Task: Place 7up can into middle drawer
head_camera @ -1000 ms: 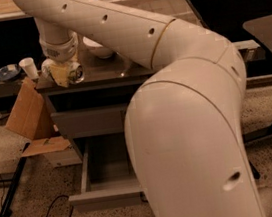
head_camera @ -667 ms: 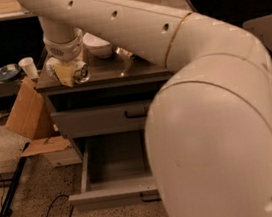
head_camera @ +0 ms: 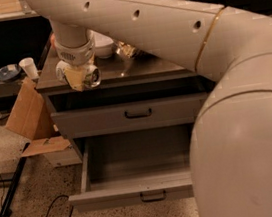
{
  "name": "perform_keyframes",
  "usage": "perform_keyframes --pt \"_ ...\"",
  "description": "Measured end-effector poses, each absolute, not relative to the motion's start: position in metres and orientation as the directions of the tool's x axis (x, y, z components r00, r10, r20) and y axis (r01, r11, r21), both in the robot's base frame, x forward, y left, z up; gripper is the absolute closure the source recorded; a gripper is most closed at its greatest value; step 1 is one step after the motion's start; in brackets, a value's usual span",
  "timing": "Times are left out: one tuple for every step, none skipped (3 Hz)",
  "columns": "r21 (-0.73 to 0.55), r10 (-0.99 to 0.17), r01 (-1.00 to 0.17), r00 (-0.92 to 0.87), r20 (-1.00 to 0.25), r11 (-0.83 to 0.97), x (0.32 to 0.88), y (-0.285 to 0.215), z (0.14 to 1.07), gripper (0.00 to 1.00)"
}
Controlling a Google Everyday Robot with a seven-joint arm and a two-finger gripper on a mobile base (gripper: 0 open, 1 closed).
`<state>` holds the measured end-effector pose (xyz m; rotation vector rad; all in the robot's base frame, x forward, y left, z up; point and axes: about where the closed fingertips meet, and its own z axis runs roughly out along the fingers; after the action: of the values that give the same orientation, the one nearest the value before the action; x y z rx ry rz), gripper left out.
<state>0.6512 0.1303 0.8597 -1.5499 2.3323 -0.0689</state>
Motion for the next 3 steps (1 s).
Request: perform_keyframes --pt "-0.221 -0.901 -0.887 -0.348 -0.260 0.406 0.622 0.122 0.852 1.00" --pt "-0.221 -0.904 -0.891 -0.335 -0.265 0.396 0.603 0.122 0.841 1.00" --pt "-0.226 -0.905 -0.892 -0.328 -0.271 0.391 0.587 0.127 0.813 1.00"
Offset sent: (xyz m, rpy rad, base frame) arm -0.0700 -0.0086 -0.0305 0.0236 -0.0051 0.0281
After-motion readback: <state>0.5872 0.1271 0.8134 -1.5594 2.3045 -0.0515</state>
